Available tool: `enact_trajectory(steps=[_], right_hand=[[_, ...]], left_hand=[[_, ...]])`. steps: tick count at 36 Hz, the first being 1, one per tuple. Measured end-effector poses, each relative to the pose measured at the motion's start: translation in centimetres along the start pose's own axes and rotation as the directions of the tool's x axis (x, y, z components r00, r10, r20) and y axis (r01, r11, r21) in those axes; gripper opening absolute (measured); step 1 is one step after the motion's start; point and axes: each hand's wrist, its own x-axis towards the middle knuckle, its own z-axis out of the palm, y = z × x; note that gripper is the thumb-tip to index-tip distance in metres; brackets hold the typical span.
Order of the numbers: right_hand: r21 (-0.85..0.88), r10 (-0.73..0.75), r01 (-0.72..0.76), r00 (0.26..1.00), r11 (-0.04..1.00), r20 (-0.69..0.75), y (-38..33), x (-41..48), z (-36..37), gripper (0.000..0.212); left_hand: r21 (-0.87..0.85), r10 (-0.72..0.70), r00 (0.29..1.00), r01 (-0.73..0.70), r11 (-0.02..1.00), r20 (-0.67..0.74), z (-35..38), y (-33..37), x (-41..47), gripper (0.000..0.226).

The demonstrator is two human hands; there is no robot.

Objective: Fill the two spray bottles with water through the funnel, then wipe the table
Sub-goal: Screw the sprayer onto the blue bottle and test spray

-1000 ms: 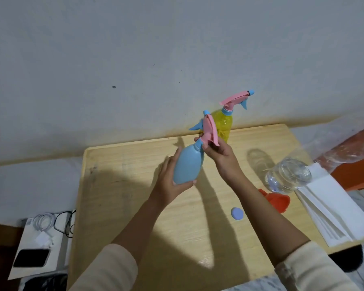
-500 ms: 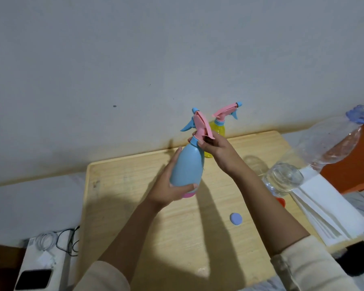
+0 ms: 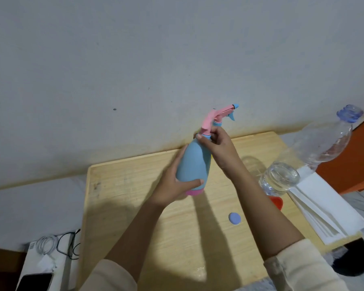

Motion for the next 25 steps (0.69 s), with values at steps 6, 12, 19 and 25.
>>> enact_trajectory(steps=[6, 12, 19, 25], right_hand=[[0.071, 0.069, -0.067, 0.997, 0.995, -0.026, -0.2, -0.4, 1.0, 0.027], [0.136, 0.016, 0.003, 0.990, 0.991, -0.142, -0.2, -0.5, 1.5, 0.025], [0.135, -0.051, 0.057, 0.998, 0.989, -0.047, -1.2, -0.5, 1.3, 0.026], [-0.008, -0.118, 0.119, 0.966, 0.993, -0.232, -0.9, -0.1, 2.0, 0.018]], left_hand=[[-0.027, 0.039, 0.998, -0.040, 0.999, -0.051, 0.8, 0.4, 0.3, 0.093], [-0.004, 0.061, 0.995, -0.062, 0.998, -0.077, 0.8, 0.6, 0.6, 0.093], [0.010, 0.091, 0.992, -0.091, 0.996, -0.082, 0.8, 0.9, 0.7, 0.094], [0.224, 0.112, 0.971, -0.064, 0.972, -0.209, 1.4, 0.5, 1.1, 0.100]])
